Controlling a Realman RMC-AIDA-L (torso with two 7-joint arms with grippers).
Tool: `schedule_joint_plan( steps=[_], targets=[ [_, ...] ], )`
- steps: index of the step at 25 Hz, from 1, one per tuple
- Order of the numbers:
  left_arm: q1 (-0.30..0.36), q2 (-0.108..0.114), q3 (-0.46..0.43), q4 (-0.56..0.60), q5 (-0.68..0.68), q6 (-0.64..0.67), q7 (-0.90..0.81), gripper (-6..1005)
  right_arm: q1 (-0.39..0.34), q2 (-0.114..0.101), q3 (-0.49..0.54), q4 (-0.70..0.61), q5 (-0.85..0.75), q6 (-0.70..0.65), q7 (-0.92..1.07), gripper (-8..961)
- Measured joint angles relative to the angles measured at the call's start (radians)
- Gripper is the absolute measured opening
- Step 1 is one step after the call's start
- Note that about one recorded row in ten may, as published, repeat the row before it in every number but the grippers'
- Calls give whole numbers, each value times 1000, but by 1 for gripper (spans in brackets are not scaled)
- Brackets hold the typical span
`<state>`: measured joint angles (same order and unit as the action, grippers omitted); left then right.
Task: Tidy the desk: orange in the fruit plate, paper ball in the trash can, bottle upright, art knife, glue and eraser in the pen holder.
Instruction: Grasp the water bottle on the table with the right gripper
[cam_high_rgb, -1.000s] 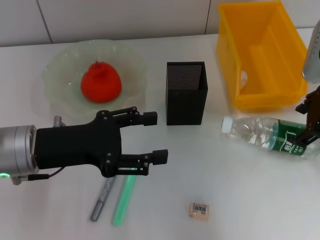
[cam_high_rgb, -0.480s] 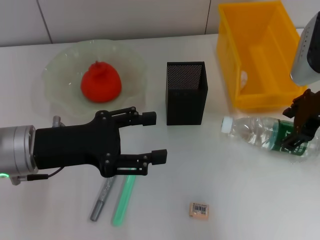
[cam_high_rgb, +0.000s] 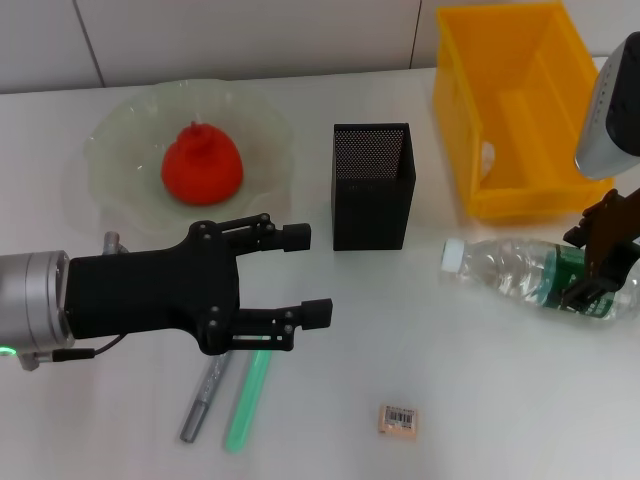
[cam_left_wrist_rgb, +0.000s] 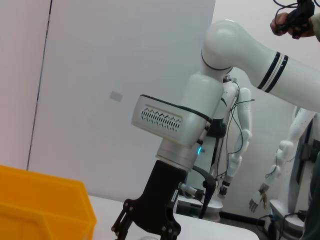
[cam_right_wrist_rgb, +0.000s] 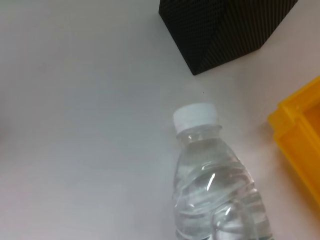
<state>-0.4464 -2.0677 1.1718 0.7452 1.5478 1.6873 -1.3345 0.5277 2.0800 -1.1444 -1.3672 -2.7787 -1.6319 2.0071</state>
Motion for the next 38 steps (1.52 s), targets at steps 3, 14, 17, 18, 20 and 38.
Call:
schedule_joint_plan(
  steps=[3, 14, 17, 18, 20, 38],
  targets=[
    [0, 0, 0, -1, 0, 0, 5, 799, 0, 0, 0, 15, -7, 10, 1, 805],
    [2, 0, 0, -1, 0, 6, 11, 798, 0, 0, -11, 59, -13, 34, 17, 801],
    [2, 0, 0, -1, 0, 7, 11, 797, 0, 0, -12, 67, -14, 38, 21, 800],
    [2, 0, 0, -1, 0, 7, 11, 797, 1, 0, -12, 71, -14, 42, 22, 800],
    [2, 0, 0, -1, -1, 8, 11, 797, 1, 0, -14, 78, -15, 52, 25, 800],
    [10, 0, 0, 0, -3, 11, 11, 795, 2, 1, -75, 97, -24, 97, 88, 800]
  ],
)
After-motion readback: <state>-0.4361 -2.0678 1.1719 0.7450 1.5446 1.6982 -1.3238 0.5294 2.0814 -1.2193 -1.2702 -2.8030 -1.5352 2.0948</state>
